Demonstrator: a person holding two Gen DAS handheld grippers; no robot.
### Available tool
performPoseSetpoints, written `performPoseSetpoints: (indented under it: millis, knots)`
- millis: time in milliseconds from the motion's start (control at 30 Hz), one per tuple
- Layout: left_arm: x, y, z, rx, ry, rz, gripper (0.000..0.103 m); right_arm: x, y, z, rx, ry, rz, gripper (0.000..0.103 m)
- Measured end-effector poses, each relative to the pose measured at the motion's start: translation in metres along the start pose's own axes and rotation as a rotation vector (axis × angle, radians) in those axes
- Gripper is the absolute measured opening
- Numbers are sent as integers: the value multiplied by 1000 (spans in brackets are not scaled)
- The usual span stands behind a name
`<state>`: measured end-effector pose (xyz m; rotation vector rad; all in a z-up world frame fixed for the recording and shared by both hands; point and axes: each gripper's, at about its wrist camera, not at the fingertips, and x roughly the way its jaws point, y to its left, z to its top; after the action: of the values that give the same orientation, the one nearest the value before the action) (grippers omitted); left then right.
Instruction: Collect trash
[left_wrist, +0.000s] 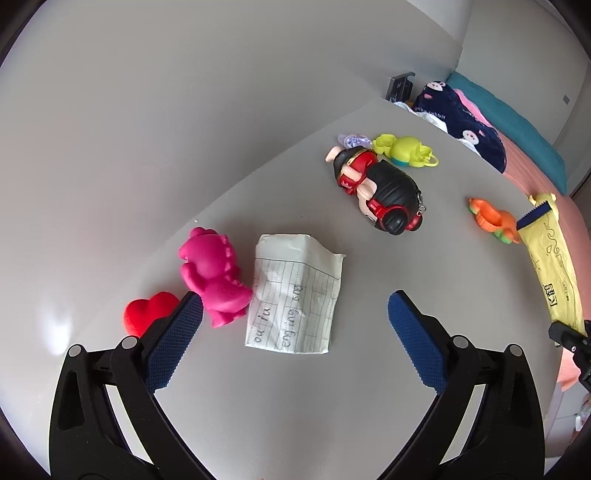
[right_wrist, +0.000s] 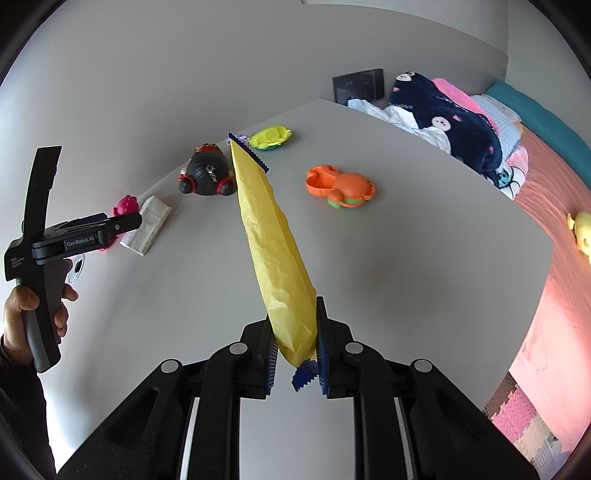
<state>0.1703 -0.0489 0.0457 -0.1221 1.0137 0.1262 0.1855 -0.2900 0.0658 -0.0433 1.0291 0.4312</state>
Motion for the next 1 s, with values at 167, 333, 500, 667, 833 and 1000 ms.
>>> performPoseSetpoints:
  millis: [167,333,500,667,833,1000]
  knots:
    - [17,-5,11,10,10,-41,94,1,-4,0,4,1,0,19]
    - [29,-25,23,107,29,-25,78,4,-6,-1,12,9,12,19]
    - [54,-13,28,99,90,7,78,4,-4,-2,6,10,22,19]
    - [61,1,26,60,93,-1,48,3,-6,0,14,5,29,19]
    - [60,9,26,14,97,-47,26,0,-5,-2,18,-5,33,19]
    - [51,3,16,5,81,-56,25,-9,-4,-4,13,-16,34,19]
